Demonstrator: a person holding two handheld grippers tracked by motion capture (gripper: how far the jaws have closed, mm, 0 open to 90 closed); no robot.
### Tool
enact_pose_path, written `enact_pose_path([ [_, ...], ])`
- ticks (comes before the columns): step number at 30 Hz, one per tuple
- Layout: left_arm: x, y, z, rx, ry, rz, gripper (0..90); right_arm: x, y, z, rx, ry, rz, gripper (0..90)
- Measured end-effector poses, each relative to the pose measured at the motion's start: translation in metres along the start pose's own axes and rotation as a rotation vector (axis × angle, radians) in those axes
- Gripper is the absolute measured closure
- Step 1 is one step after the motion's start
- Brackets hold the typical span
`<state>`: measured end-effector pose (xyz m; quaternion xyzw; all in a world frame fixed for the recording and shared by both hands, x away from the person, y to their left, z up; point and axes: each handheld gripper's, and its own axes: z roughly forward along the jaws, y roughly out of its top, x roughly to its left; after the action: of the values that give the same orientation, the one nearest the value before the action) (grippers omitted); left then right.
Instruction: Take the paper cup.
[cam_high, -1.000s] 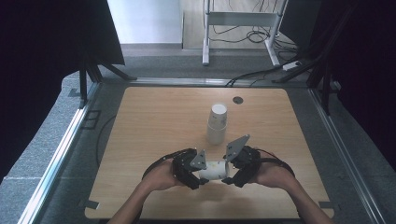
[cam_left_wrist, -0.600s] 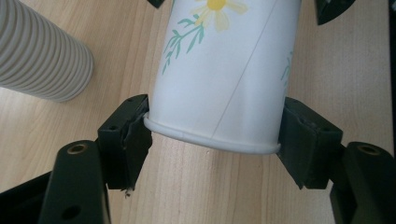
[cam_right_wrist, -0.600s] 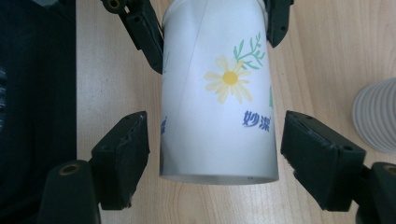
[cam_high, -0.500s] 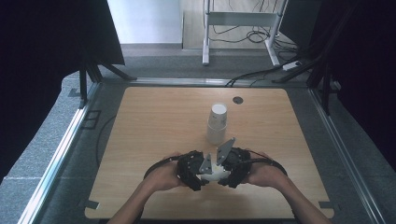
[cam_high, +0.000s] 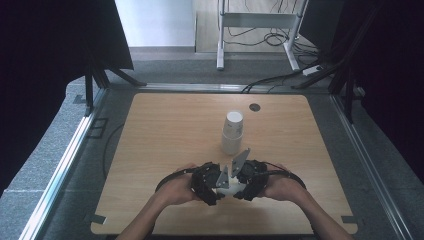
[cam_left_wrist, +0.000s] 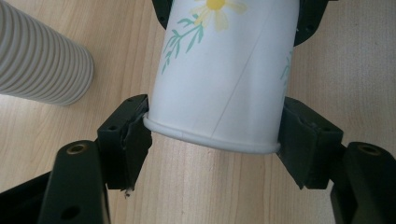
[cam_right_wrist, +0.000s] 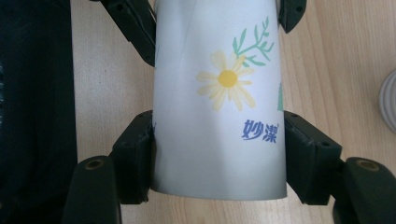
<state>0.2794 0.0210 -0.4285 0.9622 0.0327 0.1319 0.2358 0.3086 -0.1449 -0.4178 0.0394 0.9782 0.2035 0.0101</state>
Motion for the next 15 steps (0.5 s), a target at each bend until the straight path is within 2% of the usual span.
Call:
enact_pose_path([
  [5, 0.0, -0.001, 0.001, -0.021, -0.014, -0.015, 28.3, -0.001, -0.003, -0.001, -0.005, 0.019, 0.015, 36.3],
  [11, 0.003, -0.003, -0.002, -0.038, -0.016, -0.009, 22.6, -0.001, -0.007, -0.004, -0.031, 0.034, 0.023, 36.4],
  [15, 0.007, -0.008, -0.007, -0.079, -0.03, -0.046, 18.1, -0.003, -0.011, -0.009, -0.076, 0.029, 0.03, 36.4],
])
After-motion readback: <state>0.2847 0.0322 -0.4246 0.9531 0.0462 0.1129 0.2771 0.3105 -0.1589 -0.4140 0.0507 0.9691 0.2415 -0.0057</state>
